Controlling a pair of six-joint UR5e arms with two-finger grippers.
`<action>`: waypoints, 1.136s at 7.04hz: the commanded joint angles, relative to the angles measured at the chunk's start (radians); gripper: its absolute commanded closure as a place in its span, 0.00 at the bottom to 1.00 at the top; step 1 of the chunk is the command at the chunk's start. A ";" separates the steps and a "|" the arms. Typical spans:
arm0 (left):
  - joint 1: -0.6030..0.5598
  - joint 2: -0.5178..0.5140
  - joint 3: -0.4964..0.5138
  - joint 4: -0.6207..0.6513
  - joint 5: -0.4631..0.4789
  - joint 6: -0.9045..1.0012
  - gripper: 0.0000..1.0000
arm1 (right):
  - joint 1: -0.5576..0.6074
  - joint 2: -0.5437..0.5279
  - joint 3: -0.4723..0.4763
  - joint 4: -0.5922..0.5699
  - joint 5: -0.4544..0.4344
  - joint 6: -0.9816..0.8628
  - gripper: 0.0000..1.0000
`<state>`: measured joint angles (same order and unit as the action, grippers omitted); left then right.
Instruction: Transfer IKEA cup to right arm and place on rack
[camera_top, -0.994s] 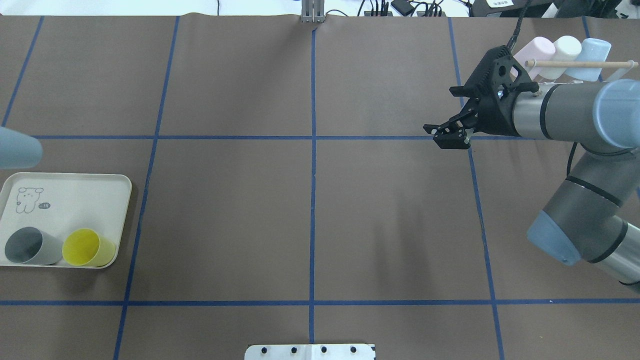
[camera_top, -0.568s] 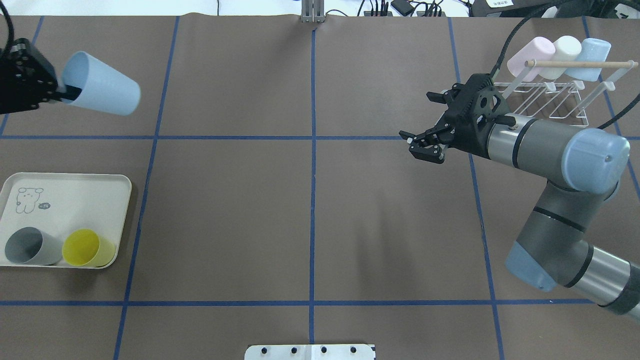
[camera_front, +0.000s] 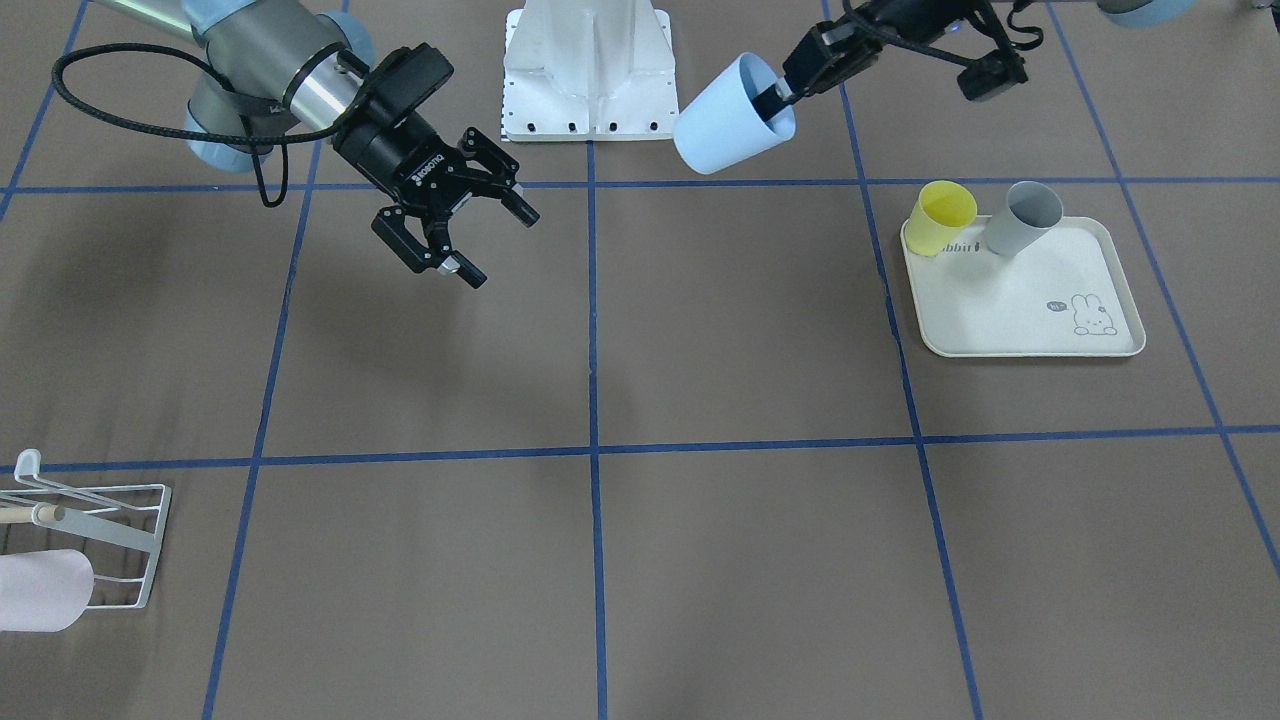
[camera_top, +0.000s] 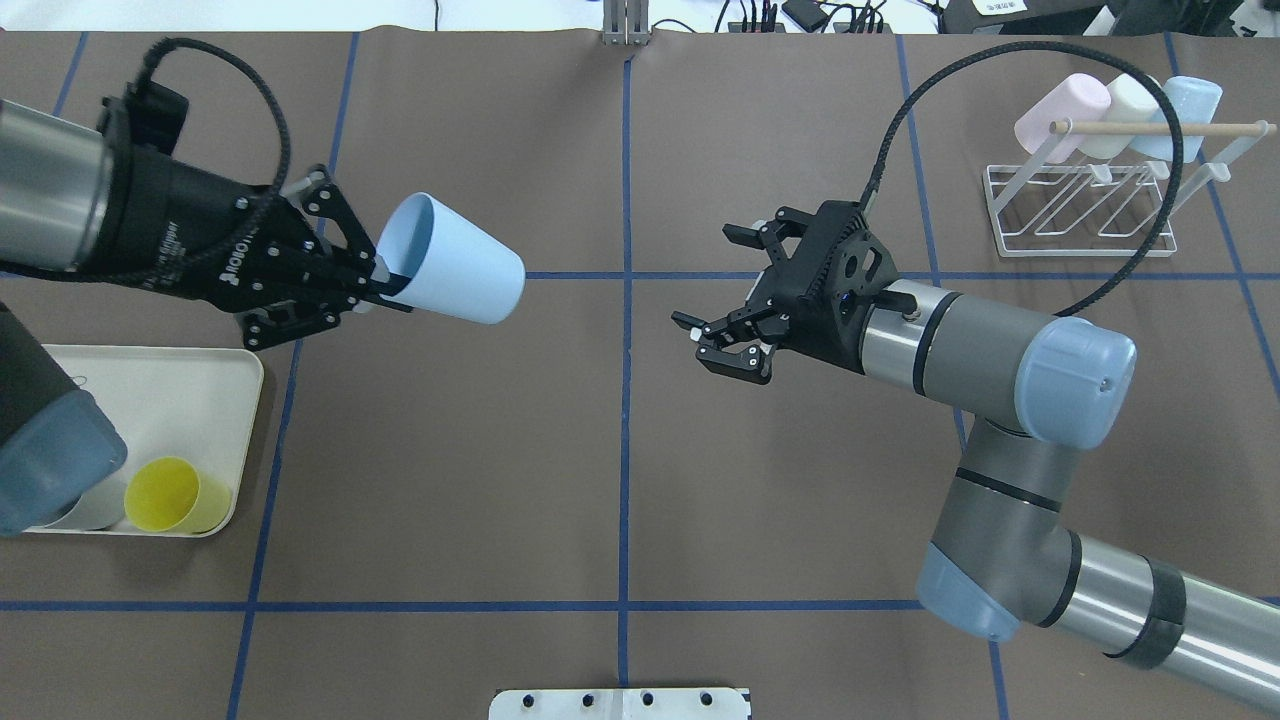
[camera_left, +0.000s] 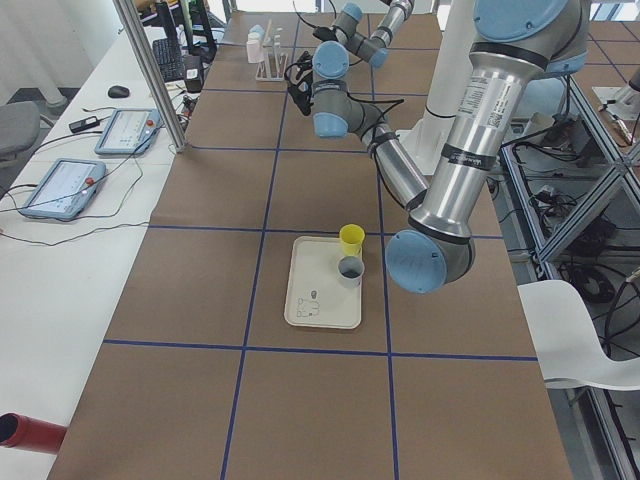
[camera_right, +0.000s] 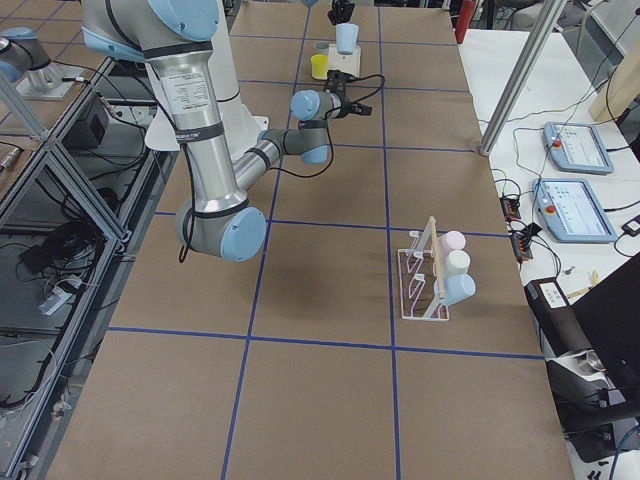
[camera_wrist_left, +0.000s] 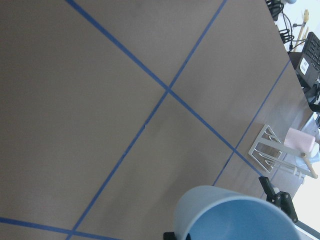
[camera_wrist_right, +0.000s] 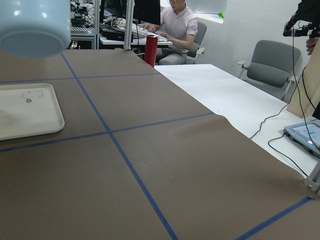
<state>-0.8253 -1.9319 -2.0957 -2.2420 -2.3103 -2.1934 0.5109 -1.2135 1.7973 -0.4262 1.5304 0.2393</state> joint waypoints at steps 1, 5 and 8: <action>0.093 -0.041 0.002 -0.007 0.072 -0.106 1.00 | -0.017 0.041 -0.004 0.003 -0.033 -0.003 0.06; 0.152 -0.111 0.049 -0.011 0.107 -0.124 1.00 | -0.054 0.040 -0.001 0.046 -0.064 -0.092 0.06; 0.152 -0.121 0.060 -0.011 0.107 -0.108 1.00 | -0.084 0.040 0.013 0.044 0.011 -0.092 0.02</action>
<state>-0.6737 -2.0508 -2.0379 -2.2534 -2.2029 -2.3082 0.4333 -1.1736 1.8057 -0.3825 1.4952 0.1479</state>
